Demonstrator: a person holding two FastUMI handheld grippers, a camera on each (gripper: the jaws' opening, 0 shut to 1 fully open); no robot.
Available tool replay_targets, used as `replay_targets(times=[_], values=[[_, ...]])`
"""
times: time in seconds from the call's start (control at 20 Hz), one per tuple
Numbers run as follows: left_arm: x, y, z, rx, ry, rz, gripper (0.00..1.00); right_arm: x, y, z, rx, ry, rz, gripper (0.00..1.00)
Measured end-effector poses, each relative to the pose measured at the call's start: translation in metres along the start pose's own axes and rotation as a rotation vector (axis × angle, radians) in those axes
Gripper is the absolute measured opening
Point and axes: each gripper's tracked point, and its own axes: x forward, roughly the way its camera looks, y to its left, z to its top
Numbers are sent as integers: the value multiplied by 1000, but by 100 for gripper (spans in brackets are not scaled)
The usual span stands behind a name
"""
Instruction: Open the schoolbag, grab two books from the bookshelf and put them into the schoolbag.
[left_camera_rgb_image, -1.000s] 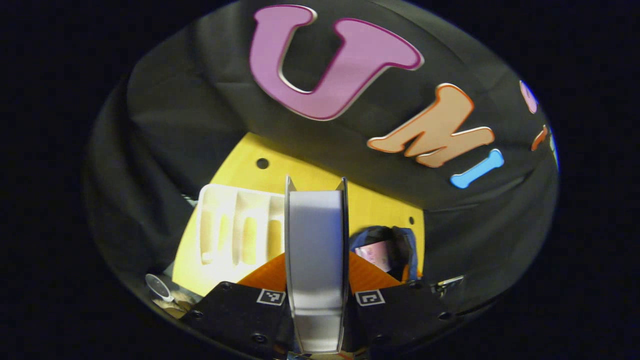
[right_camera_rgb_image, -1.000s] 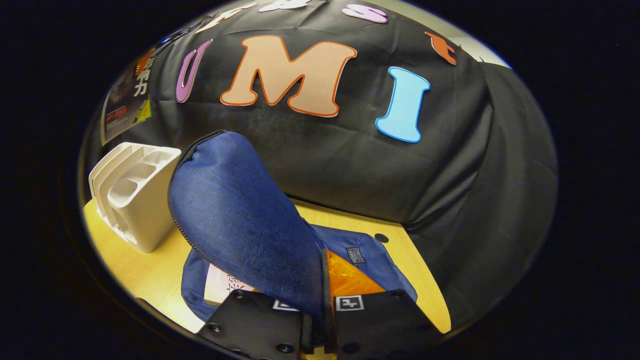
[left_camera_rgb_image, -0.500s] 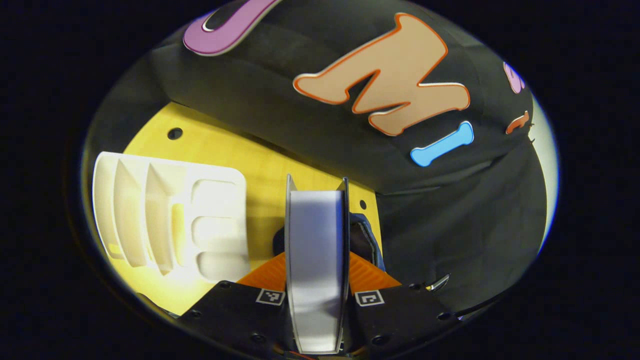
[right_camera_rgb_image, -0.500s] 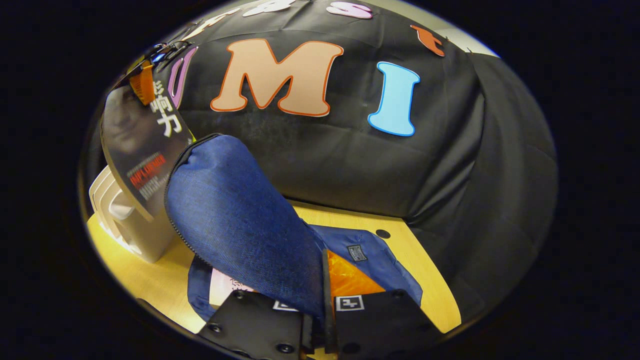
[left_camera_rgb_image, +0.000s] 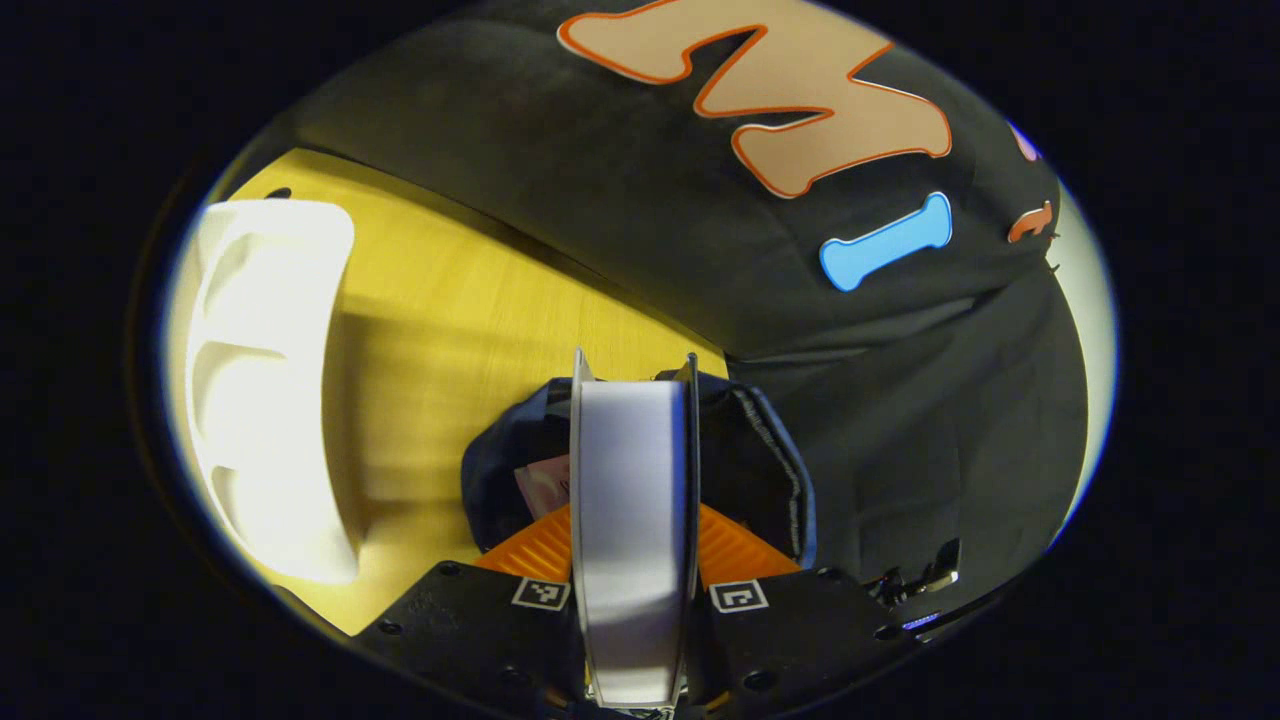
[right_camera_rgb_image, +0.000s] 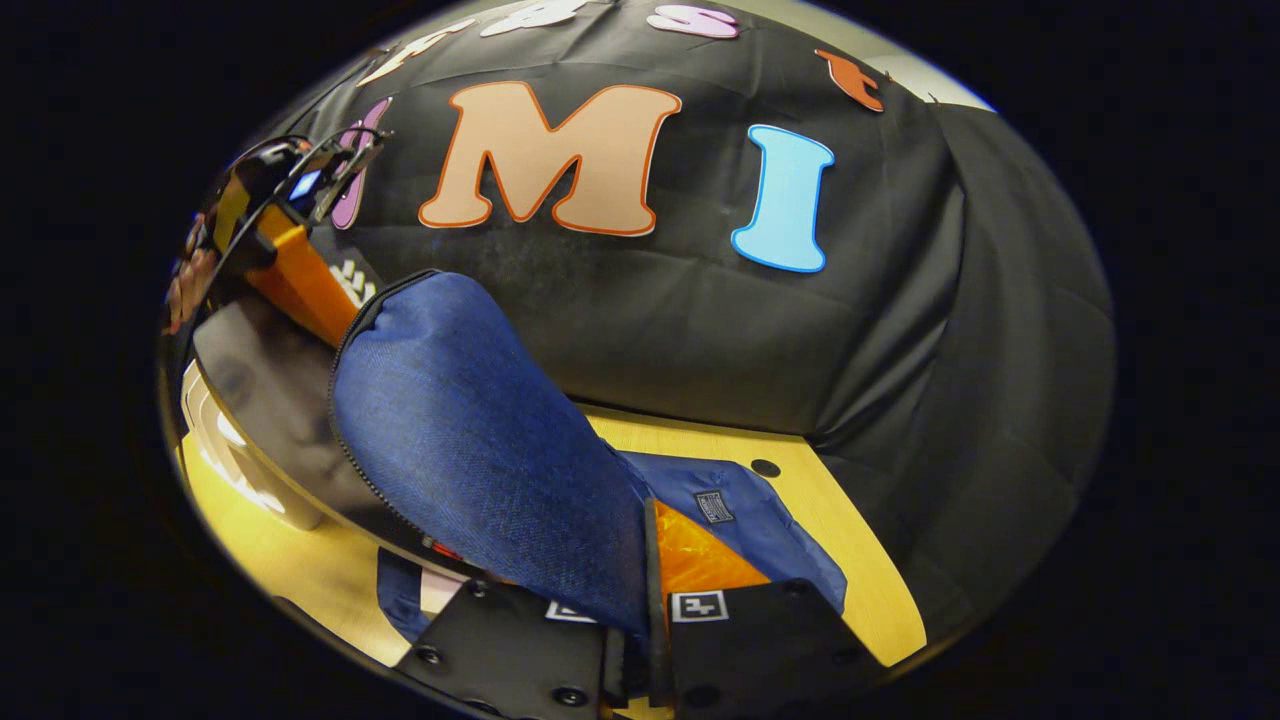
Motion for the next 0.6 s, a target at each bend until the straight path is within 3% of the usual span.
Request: replay_targets(times=[0.35,0.6], values=[[61,-15,-19,-67,-9,-121,36,5,0,2,26,-12,-7,9],[87,1,-35,-209,32,-146,36,8,1,3,20,-20,-14,9]])
